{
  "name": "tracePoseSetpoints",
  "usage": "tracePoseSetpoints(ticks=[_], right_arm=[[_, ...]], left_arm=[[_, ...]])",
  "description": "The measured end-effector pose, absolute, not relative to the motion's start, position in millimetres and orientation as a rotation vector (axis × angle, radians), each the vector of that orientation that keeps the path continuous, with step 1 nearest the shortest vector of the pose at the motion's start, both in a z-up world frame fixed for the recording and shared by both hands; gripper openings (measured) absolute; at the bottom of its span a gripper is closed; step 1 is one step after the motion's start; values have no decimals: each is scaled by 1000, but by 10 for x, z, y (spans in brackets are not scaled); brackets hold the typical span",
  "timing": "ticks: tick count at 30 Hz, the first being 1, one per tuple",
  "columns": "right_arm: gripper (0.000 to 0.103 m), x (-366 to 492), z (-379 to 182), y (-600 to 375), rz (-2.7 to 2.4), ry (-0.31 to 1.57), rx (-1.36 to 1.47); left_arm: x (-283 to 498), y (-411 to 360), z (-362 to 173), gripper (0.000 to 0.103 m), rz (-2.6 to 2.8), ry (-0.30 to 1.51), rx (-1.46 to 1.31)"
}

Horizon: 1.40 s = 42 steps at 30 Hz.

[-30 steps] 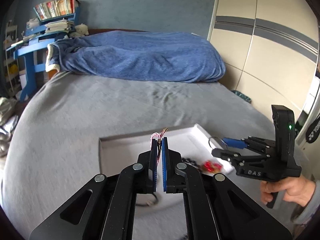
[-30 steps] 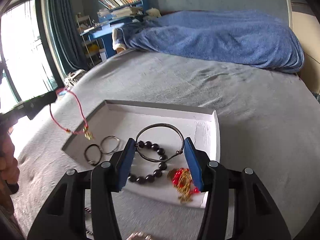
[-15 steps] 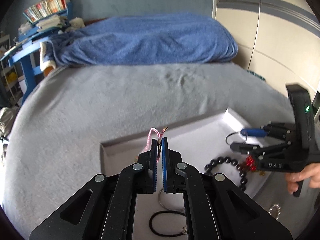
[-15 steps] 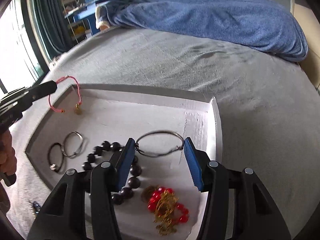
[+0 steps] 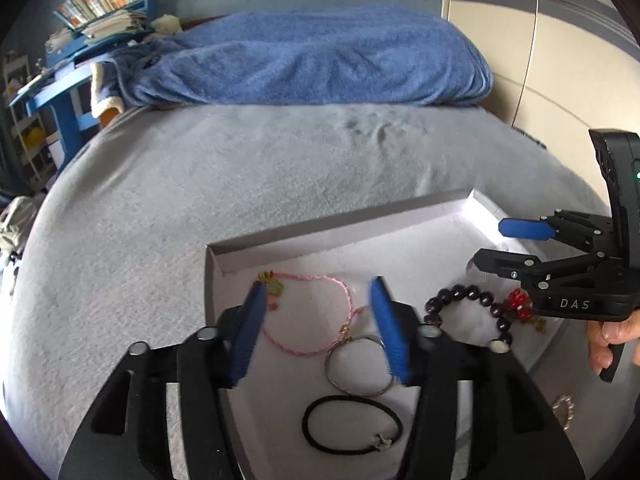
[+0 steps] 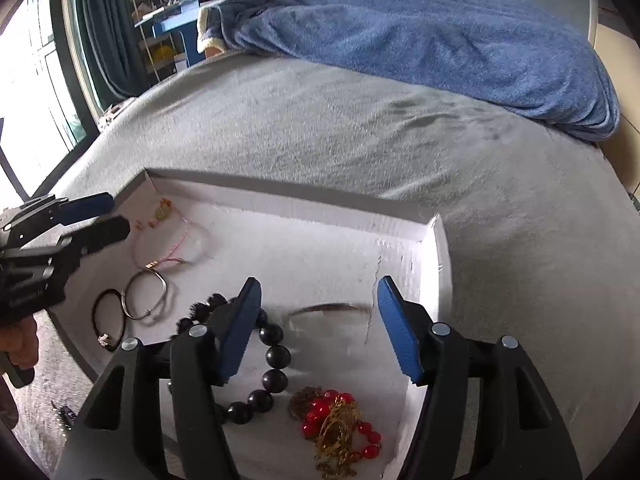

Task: Organize jewelry
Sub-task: 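Move both tools back from the tray to the pearl hair clips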

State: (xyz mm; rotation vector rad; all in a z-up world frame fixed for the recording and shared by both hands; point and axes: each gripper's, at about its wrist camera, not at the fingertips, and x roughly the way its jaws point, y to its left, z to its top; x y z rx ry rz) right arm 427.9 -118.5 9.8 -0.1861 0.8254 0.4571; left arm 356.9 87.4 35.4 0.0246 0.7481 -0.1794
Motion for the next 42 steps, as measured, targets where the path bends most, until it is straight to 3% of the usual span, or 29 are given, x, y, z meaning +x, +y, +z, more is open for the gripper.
tracePoseSetpoints(ticks=[6, 13, 29, 42], right_arm=[[69, 4017, 335, -1303, 453, 784, -109], [74, 3626, 443, -1356, 470, 756, -86], [77, 2986, 383, -1615, 450, 737, -65], [77, 2618, 147, -1836, 414, 780, -37]], left_arm=[[3236, 939, 563, 79, -153, 722, 2], [2792, 1051, 636, 81, -130, 721, -48], [2151, 1061, 655, 87, -99, 707, -80], [1810, 859, 286, 87, -129, 817, -61]])
